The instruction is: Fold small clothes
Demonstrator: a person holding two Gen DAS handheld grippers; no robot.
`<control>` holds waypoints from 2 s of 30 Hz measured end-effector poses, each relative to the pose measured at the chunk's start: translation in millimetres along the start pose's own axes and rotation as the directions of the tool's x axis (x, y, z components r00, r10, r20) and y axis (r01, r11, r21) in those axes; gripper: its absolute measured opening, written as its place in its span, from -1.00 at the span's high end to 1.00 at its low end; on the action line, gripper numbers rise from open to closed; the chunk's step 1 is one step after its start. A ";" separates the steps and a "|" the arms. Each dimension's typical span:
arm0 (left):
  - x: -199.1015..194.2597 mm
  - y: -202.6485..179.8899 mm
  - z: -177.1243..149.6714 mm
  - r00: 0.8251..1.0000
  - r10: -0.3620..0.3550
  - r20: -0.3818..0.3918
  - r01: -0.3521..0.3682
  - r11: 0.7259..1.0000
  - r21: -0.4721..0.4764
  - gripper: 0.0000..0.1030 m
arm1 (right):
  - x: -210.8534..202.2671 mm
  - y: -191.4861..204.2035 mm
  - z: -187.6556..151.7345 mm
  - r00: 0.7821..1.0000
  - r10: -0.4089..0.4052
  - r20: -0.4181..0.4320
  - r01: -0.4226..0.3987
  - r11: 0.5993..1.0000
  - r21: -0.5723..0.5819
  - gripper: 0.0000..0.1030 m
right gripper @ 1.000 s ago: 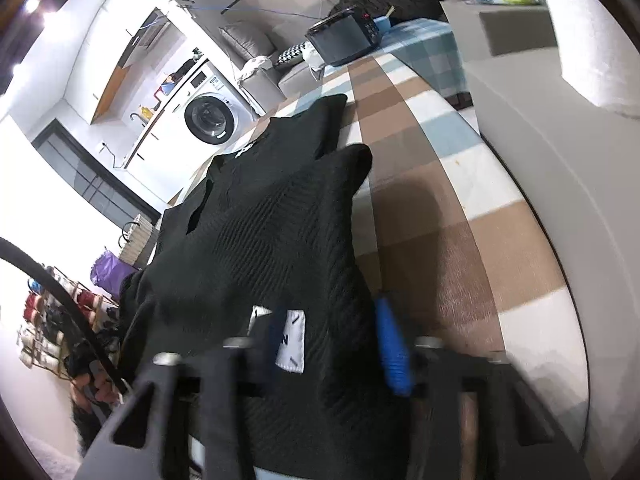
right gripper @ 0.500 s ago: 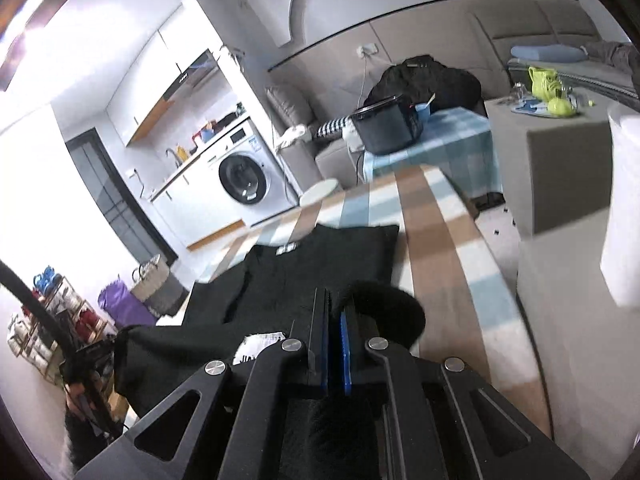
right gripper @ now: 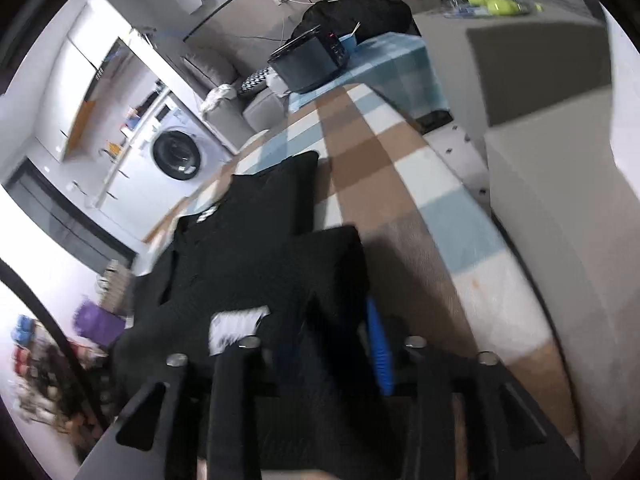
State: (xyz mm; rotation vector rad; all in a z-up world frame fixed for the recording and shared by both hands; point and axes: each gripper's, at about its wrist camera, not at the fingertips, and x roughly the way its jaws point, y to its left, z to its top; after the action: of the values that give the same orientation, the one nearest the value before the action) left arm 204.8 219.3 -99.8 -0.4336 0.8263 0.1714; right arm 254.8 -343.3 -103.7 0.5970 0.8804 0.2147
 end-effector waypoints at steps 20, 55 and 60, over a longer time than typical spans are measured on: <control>-33.1 0.7 -65.2 0.996 0.003 -0.092 0.000 1.000 0.031 -0.20 | -24.7 -1.0 -57.9 0.983 0.166 -0.080 -0.167 0.986 -0.014 0.11; -50.2 -18.7 -21.2 0.986 -0.163 0.019 0.164 0.987 -0.004 0.87 | -24.0 -0.8 -31.2 0.952 0.304 0.035 -0.306 0.941 0.145 0.85; -49.8 -31.8 14.8 0.981 -0.177 0.082 0.176 0.984 0.017 0.87 | -25.7 17.3 -0.2 0.925 0.368 0.092 -0.378 0.917 0.130 0.85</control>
State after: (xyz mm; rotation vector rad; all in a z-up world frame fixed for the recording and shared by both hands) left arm 191.4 198.2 -44.3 -0.4852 0.7031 0.0204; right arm 239.6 -339.8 -77.0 0.9044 0.7159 0.4773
